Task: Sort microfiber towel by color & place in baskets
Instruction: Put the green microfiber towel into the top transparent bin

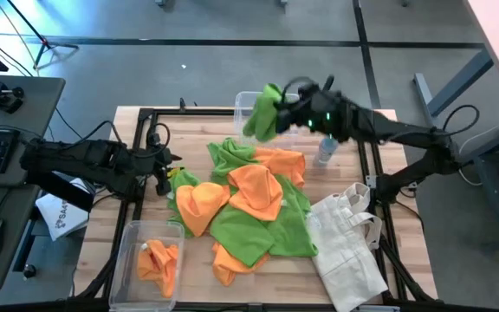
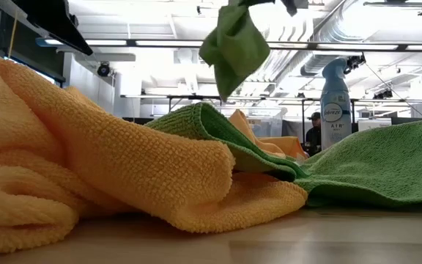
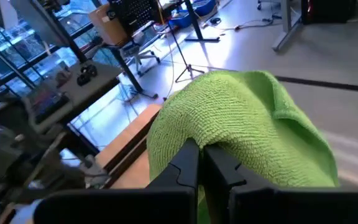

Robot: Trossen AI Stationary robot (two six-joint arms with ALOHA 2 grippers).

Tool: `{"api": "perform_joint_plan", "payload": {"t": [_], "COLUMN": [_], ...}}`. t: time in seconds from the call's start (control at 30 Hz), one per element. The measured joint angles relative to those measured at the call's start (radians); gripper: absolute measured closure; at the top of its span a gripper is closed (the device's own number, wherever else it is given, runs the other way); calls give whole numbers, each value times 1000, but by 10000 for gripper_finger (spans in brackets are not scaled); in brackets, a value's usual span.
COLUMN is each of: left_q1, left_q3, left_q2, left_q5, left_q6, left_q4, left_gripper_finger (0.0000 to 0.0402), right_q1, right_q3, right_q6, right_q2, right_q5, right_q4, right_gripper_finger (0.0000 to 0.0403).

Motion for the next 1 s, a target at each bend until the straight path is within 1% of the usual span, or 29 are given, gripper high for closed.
{"api": "perform_joint_plan", "payload": {"t": [0.1, 0.2, 0.33, 0.43, 0.53, 0.63, 0.7, 0.83, 0.93, 1.0], "left_q1": [21, 38, 60, 76, 90, 104, 111, 122, 126, 126], "left_q3": [0, 0, 0, 0, 0, 0, 0, 0, 0, 0], "left_q2": [0, 0, 0, 0, 0, 0, 0, 0, 0, 0], "left_q5": [0, 0, 1, 1, 2, 2, 2, 2, 3, 3], "left_q6": [-1, -17, -18, -18, -30, -43, -44, -46, -74, -95], "left_q4": [0, 0, 0, 0, 0, 0, 0, 0, 0, 0], "left_gripper_finger": [268, 268, 268, 268, 268, 268, 268, 268, 268, 268], "right_q1": [-112, -199, -272, -303, -317, -321, -322, -326, -329, -332], "right_q3": [0, 0, 0, 20, 123, 274, 373, 544, 618, 639], "right_q6": [-22, -27, 5, 39, 38, 19, 15, 11, 15, 24], "right_q2": [21, 56, 120, 186, 271, 377, 450, 592, 686, 734], "right_q5": [-99, -191, -286, -320, -322, -320, -298, -286, -290, -293], "right_q4": [19, 44, 46, 10, -110, -272, -367, -496, -593, -637], "right_gripper_finger": [403, 403, 403, 403, 403, 403, 403, 403, 403, 403]}}
